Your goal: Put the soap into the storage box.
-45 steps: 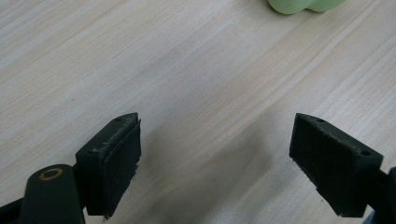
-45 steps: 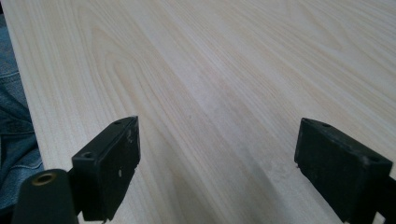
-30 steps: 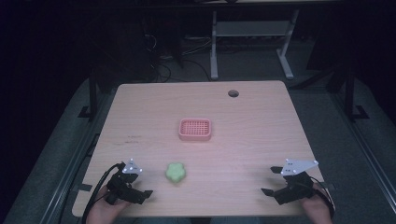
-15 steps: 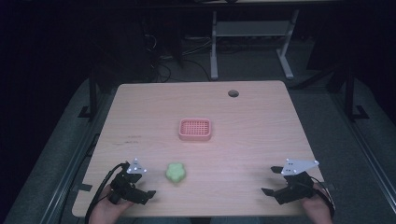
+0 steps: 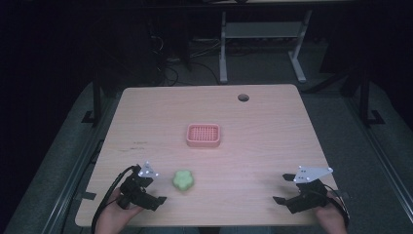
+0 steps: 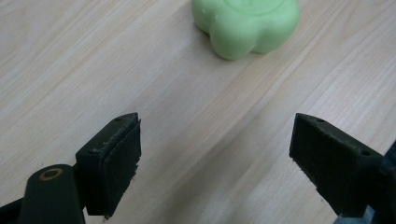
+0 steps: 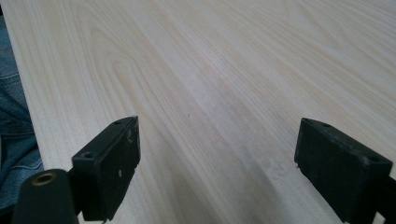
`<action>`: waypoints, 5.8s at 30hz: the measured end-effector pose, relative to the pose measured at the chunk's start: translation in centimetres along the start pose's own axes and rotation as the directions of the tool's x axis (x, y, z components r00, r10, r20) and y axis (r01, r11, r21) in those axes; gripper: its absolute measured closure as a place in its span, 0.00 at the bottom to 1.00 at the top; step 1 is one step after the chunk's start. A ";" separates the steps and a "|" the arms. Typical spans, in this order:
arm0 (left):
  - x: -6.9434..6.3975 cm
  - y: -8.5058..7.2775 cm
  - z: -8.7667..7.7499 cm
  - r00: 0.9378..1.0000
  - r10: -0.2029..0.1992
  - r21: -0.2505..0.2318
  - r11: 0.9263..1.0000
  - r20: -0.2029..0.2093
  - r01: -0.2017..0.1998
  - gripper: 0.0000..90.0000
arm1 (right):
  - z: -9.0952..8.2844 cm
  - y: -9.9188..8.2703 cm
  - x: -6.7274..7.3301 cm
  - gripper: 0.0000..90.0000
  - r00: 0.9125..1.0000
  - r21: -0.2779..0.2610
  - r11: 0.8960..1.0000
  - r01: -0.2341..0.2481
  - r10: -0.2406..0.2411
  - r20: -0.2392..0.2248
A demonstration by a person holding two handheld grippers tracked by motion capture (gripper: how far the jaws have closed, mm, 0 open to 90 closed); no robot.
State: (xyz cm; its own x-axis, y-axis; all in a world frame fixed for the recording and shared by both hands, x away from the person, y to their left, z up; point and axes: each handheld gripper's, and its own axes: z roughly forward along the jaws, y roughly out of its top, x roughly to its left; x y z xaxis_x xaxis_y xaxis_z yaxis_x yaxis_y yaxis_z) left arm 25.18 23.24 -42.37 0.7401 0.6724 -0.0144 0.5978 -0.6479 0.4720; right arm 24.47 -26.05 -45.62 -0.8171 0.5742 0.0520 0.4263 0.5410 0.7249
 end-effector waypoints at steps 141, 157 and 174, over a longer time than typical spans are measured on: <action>-1.4 9.3 6.9 0.999 0.036 0.269 0.962 0.036 -0.044 0.29 | -0.2 0.0 0.1 0.15 1.000 -0.019 1.000 0.004 -0.004 -0.004; -1.3 9.3 6.5 0.999 0.021 0.251 0.967 0.034 -0.029 0.30 | -0.2 0.0 0.1 0.15 1.000 -0.019 1.000 0.001 -0.002 -0.004; -1.3 10.0 4.8 0.999 0.035 0.221 0.975 0.032 -0.041 0.30 | -0.2 -0.1 0.0 0.15 1.000 -0.016 1.000 0.000 0.000 -0.001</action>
State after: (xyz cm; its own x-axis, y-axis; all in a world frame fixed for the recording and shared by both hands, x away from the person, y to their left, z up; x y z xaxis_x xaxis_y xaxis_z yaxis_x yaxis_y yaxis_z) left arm 31.69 14.19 -41.90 0.7699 0.6376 -0.0267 0.6203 -0.7378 0.2662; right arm 24.37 -26.23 -45.55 -0.8173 0.5738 0.0523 0.4201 0.5314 0.7356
